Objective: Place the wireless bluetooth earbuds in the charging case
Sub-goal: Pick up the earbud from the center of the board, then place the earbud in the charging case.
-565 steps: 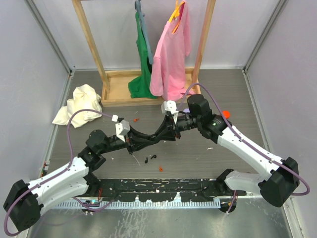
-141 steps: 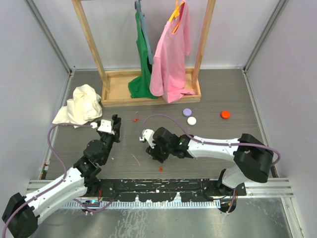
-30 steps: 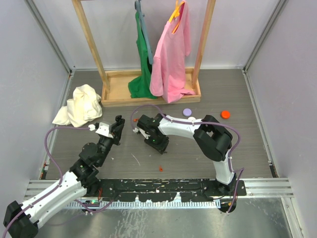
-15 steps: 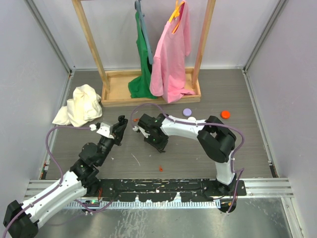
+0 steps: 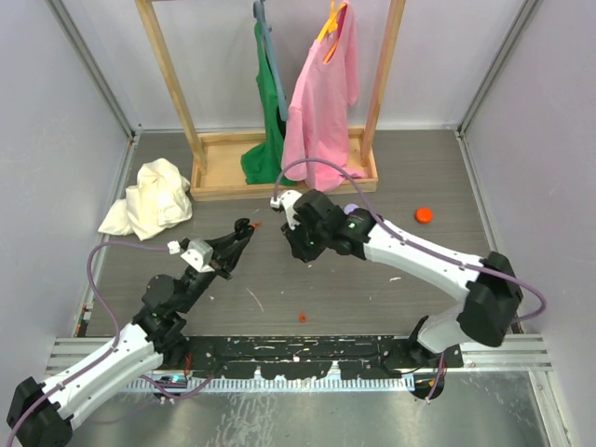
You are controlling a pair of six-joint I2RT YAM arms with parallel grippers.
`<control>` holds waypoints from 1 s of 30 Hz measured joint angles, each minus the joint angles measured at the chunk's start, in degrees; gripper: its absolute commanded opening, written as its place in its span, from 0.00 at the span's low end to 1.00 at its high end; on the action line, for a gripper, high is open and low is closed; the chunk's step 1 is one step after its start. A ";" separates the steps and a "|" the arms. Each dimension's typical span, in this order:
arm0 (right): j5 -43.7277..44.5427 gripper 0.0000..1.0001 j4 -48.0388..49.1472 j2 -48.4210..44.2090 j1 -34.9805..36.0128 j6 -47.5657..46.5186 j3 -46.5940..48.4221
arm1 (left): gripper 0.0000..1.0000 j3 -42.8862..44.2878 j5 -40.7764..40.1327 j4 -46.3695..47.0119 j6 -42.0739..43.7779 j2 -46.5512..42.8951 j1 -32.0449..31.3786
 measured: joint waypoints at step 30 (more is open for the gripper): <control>-14.19 0.15 58.75 -32.83 -0.04 13.60 -30.25 | 0.00 2.80 28.28 14.08 -1.79 5.01 0.00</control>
